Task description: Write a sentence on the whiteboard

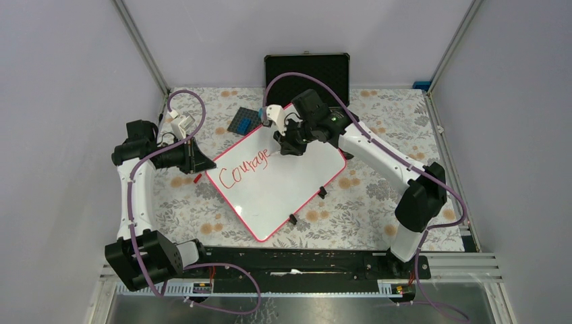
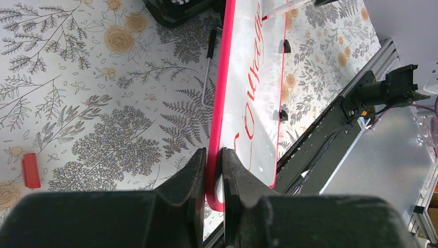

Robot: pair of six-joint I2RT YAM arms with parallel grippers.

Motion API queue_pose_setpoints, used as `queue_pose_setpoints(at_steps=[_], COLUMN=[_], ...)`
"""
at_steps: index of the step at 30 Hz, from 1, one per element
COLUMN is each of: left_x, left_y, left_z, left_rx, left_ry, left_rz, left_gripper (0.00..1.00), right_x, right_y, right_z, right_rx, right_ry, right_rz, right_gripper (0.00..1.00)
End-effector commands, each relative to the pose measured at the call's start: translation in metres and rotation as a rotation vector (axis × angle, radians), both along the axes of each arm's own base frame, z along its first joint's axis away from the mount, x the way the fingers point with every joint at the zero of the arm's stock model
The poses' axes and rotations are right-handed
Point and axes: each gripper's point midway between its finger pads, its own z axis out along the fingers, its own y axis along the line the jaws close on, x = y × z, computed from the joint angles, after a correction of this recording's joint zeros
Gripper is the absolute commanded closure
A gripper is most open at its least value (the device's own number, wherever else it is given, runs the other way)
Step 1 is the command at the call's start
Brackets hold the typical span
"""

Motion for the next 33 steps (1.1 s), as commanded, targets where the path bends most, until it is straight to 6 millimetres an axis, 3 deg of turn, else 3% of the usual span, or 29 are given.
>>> queue_pose_setpoints(at_steps=[1, 9, 16, 30, 33], left_x=[0.002, 0.01, 0.018, 0.038, 0.034], left_y=[0.002, 0.003, 0.002, 0.006, 0.006], left_z=[-0.005, -0.001, -0.006, -0.009, -0.008], left_rx=[0.029, 0.036, 0.085, 0.213, 0.223], left_ry=[-0.014, -0.017, -0.012, -0.072, -0.081], left_rz=[-0.018, -0.019, -0.043, -0.071, -0.067], left_gripper=[1.0, 1.0, 0.97, 0.94, 0.86], right_x=[0.015, 0.002, -0.019, -0.026, -0.023], right_y=[-0.003, 0.006, -0.003, -0.027, -0.031], right_z=[0.031, 0.063, 0.078, 0.083, 0.079], right_rx=[0.038, 0.115, 0.148, 0.177, 0.18], right_ry=[-0.085, -0.07, -0.008, 0.079, 0.096], right_rz=[-0.024, 0.027, 0.091, 0.091, 0.081], right_gripper=[1.0, 1.0, 1.0, 1.0, 1.0])
